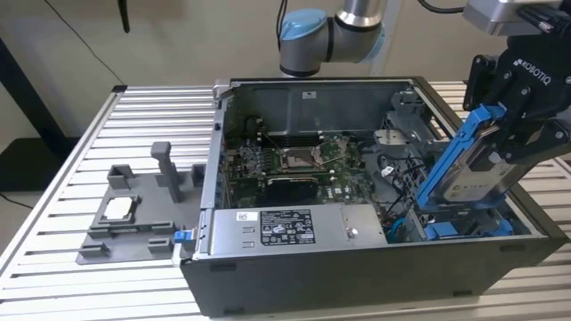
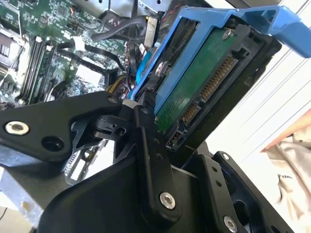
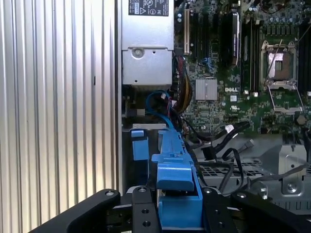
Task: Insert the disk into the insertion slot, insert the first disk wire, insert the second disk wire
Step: 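Insert the disk into the insertion slot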
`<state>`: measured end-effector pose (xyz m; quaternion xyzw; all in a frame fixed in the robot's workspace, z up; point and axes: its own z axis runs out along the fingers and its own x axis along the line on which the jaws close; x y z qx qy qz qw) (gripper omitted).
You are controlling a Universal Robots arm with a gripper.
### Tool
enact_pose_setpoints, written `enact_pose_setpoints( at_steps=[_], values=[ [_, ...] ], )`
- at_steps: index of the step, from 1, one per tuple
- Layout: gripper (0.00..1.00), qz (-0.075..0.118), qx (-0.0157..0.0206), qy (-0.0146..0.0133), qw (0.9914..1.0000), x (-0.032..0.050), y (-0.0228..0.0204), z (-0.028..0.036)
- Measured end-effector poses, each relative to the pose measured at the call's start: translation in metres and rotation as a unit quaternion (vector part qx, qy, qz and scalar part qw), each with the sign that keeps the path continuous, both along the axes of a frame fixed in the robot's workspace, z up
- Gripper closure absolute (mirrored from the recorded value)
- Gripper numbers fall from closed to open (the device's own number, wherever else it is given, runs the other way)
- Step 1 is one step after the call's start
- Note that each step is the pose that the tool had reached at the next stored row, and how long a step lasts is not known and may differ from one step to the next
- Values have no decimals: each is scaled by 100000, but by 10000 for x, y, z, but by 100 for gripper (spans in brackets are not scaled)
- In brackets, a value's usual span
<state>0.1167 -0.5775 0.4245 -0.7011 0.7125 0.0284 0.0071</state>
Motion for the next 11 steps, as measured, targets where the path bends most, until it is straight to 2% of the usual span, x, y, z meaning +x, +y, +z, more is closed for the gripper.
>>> enact_pose_setpoints(
  at_steps=[5, 11],
  values=[
    [67, -2, -339, -5, 99999, 25, 0, -79],
    [67, 3, -711, -5, 99997, 27, -2, -101]
  ],
)
